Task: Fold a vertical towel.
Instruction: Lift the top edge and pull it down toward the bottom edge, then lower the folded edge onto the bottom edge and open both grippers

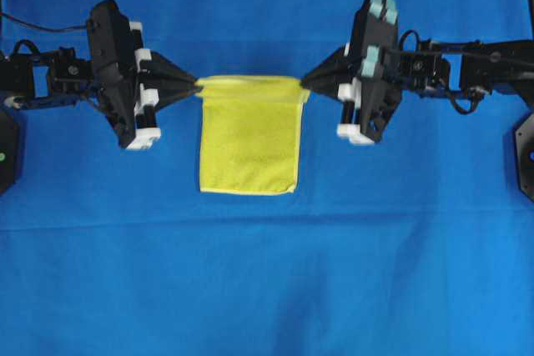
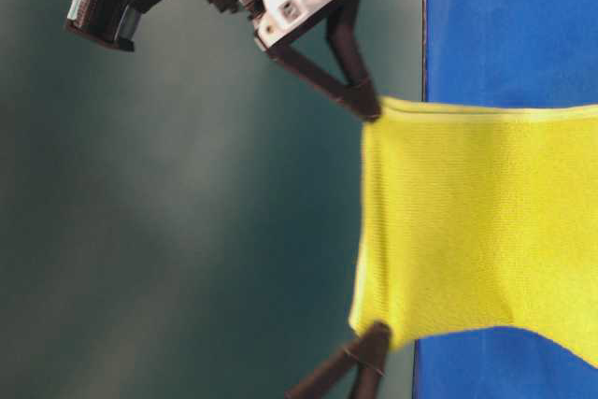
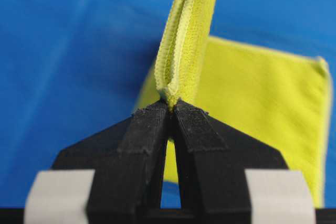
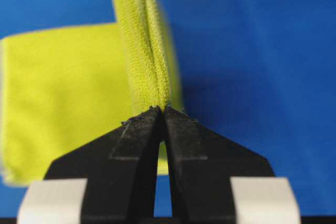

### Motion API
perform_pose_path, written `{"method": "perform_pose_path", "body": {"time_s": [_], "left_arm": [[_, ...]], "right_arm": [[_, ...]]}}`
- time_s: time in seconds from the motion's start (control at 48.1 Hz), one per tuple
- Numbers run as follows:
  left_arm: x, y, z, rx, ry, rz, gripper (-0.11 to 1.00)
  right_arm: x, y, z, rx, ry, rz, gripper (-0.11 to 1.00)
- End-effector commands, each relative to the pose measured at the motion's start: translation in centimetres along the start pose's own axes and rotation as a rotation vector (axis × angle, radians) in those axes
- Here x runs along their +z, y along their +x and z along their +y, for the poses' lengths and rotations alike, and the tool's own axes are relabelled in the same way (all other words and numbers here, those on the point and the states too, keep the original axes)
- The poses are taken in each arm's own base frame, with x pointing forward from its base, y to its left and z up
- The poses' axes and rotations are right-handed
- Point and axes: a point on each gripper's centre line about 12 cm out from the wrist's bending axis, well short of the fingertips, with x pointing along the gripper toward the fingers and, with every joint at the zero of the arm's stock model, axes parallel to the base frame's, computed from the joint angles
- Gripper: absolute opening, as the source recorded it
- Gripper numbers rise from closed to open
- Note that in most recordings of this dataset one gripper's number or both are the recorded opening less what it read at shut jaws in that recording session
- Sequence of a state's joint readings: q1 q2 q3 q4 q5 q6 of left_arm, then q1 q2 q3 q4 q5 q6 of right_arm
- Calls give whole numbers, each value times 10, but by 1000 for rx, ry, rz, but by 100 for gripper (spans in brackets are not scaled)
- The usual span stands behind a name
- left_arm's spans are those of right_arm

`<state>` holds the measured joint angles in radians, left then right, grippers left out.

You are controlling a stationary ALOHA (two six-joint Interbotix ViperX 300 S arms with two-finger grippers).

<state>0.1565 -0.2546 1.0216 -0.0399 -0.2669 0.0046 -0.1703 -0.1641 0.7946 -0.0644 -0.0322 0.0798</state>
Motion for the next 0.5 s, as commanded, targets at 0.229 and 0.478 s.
{"method": "perform_pose_path", "body": {"time_s": [0.229, 0.478], "left_arm": [[-27, 15, -46, -126, 70, 88, 2], [-51, 34, -58, -151, 69, 132, 2]], "right_arm": [[-19, 15, 33, 72, -9, 72, 4], [-39, 35, 45, 99, 8, 104, 4]]}}
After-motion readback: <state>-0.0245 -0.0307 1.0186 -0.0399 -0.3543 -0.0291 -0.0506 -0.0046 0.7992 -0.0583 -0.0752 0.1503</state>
